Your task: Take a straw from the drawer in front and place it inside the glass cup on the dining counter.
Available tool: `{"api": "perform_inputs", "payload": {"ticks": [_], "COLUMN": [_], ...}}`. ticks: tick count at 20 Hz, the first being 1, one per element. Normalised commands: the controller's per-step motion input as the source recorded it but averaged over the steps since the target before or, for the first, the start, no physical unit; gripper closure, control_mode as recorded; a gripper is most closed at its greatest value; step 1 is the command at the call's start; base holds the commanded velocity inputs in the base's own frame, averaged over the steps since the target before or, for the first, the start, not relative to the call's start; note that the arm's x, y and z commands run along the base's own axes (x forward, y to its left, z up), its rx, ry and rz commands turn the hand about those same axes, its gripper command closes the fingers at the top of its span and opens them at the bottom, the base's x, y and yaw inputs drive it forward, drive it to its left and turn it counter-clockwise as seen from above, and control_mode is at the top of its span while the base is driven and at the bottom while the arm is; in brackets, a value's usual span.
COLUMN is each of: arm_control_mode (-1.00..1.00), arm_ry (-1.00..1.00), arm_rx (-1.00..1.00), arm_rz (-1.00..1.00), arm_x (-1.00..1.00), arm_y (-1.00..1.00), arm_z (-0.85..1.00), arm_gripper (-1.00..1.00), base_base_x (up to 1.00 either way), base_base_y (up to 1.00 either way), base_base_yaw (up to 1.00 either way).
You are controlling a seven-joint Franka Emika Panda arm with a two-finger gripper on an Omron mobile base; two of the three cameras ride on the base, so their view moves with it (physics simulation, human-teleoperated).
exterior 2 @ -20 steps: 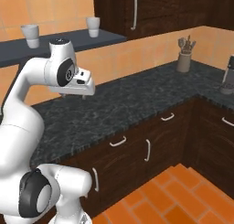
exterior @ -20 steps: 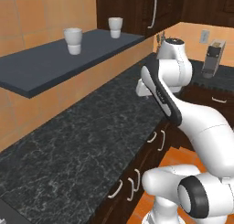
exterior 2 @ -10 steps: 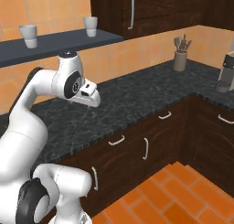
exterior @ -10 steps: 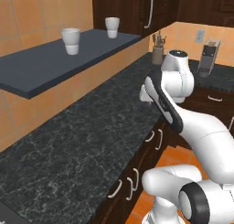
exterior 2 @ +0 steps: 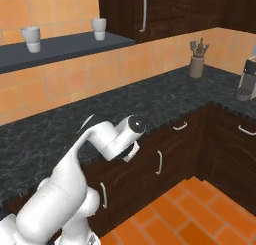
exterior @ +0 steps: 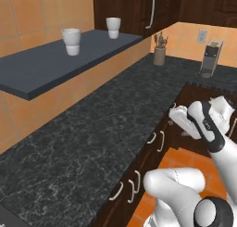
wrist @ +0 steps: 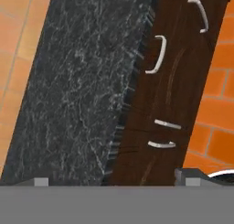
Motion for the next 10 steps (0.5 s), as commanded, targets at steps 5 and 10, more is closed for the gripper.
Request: {"api": "perform_inputs", "payload": {"ticks": [5,10], "arm_control_mode": [-1.00,-1.00], "arm_ry": [-0.01,-0.01], "arm_rx": [0.41,0.35], "arm_rz": [0.00,0.00], "arm_x": [0.04,0.12], "arm_y": [-0.33,-0.21], "arm_z": [-0.48,-0.54], "arm_gripper": [-1.00,-1.00], "base_base_x": [0.00,0.00], "base_base_y": [0.00,0.00], "base_base_yaw": [0.00,0.00]}}
